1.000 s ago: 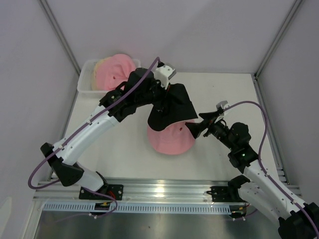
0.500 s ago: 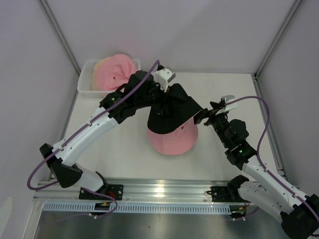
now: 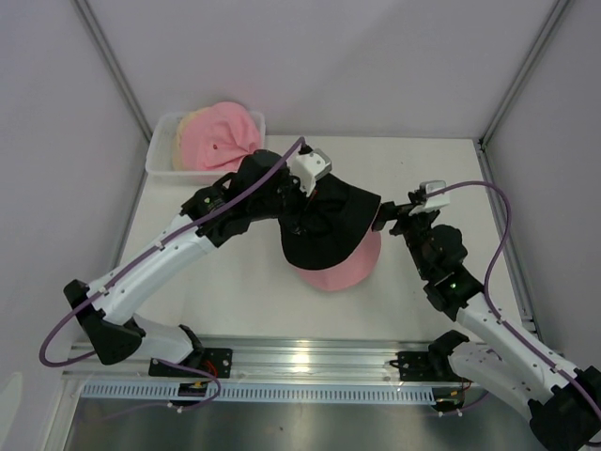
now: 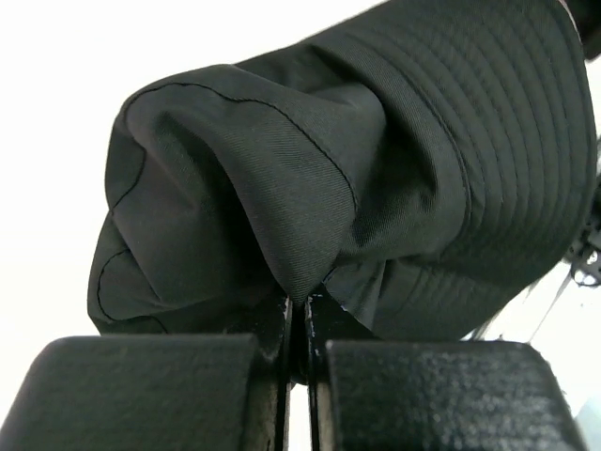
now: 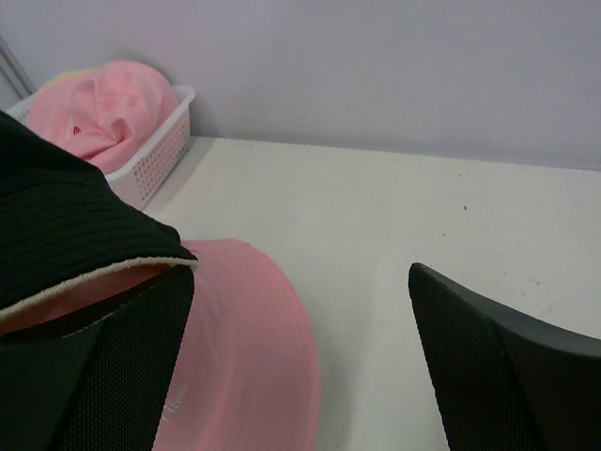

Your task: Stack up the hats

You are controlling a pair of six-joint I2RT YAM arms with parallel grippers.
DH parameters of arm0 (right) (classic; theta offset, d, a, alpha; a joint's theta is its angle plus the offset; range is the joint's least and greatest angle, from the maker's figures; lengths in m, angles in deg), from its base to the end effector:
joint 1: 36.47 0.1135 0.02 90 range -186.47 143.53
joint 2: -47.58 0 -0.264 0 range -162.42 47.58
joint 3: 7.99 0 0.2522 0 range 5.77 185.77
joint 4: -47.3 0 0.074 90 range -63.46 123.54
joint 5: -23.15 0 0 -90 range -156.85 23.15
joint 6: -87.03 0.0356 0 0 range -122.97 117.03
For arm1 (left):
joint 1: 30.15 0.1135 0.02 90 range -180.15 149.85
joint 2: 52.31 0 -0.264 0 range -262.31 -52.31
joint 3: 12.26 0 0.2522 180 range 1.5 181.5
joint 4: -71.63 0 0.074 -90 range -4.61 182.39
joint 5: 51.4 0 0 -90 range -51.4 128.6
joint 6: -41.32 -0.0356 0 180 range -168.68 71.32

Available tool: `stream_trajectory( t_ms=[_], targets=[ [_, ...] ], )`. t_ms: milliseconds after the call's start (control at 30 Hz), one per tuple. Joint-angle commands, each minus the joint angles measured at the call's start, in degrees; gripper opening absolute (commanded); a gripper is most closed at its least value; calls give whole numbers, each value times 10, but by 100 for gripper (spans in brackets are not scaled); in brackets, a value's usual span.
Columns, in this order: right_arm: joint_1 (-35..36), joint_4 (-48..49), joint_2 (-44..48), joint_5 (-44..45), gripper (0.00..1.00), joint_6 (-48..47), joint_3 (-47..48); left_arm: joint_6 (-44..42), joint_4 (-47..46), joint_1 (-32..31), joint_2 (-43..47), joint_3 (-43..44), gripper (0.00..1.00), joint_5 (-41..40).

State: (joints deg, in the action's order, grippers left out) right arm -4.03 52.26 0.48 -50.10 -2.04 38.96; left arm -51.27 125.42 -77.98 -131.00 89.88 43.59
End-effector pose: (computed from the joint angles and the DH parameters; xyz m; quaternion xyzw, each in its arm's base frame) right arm 0.1745 0.0987 0.3153 -0.0786 0.6736 0.1147 0.7259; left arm 0.1951 -0.2200 0.4174 0.3887 0.7749 -0.2260 0.4442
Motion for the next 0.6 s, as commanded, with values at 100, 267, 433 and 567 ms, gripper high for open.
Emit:
stream_trajectory(
  t_ms=[100,267,433,567],
  targets=[
    [-26,6,7,7,99,141,50,-22,14,-13,21,-29,4,30],
    [-47,32,-25,-98,100,195,95,-28,29,-15,5,-26,12,9],
    [-71,-102,-59,-47,99,225,179,-22,51,-28,-23,-14,15,-34],
    [-135,-168,-42,-150,99,301,179,0,30,-34,-31,-7,15,-38]
  ],
)
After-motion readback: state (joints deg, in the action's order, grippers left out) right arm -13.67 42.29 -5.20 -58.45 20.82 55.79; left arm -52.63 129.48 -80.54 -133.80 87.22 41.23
